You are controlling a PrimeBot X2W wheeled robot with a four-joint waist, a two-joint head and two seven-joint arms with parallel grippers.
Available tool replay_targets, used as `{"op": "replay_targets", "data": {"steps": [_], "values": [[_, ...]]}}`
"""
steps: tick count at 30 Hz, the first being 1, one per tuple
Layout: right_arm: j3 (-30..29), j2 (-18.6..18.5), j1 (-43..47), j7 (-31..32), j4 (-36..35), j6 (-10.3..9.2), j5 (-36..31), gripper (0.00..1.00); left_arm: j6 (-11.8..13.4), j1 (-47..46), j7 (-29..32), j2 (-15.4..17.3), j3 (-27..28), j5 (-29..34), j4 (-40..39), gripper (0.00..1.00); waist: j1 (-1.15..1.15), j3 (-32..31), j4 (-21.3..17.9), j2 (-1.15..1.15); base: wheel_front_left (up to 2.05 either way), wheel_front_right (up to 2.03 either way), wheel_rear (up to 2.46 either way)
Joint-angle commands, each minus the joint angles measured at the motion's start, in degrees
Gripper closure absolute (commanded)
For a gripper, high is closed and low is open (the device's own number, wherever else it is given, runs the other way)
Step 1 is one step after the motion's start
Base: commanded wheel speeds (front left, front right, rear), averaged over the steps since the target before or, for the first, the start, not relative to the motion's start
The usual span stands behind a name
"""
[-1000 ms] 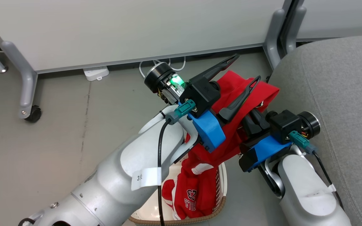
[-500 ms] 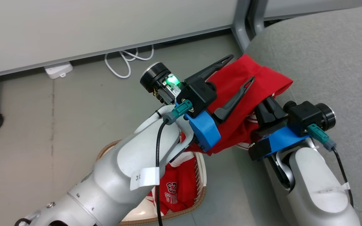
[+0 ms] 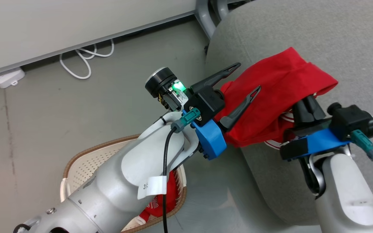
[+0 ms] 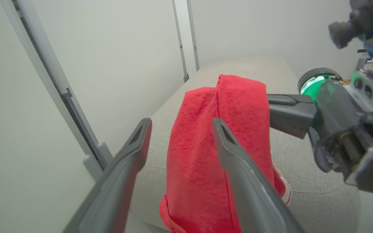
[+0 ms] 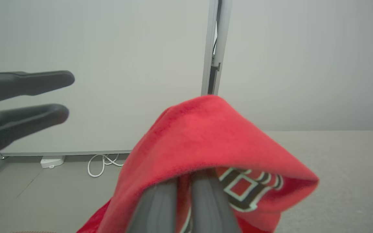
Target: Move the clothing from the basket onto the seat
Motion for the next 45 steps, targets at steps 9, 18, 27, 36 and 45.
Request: {"op": "replay_targets", "data": {"steps": [9,18,27,36,45], "values": [[-6.54,0.19,4.81,-0.26,-3.6,0.03,0.13,1.0,-0.05,0.75,-0.28,-0.26,-1.76,-0.02,0.08,0.0,0.0,1.95,-3.13,0.0,0.0,0.0,0.0],[-7.82,0.22,6.22,-0.25,-4.21,0.03,1.56,1.0,-0.05,0.46,-0.28,-0.49,-3.27,0.05,-0.06,0.0,0.0,2.97,-3.74,0.0,0.0,0.0,0.0],[-7.43,0.22,3.51,-0.26,-5.22,0.03,0.89,1.0,-0.05,-0.55,-0.28,-0.14,-2.77,-0.18,-0.48,0.0,0.0,3.78,-3.21,0.0,0.0,0.0,0.0],[-9.47,-1.51,-6.96,-0.26,-8.04,0.03,-0.76,1.0,0.44,-2.62,-0.28,1.06,-1.43,1.09,-1.67,0.0,0.0,9.22,-2.64,0.0,0.0,0.0,0.0],[-17.68,-9.46,-23.5,-0.26,-11.51,0.02,-0.83,1.0,0.9,-7.43,0.96,3.66,-1.51,3.13,-3.24,0.0,0.0,19.63,-1.12,0.0,0.0,0.0,0.0]]}}
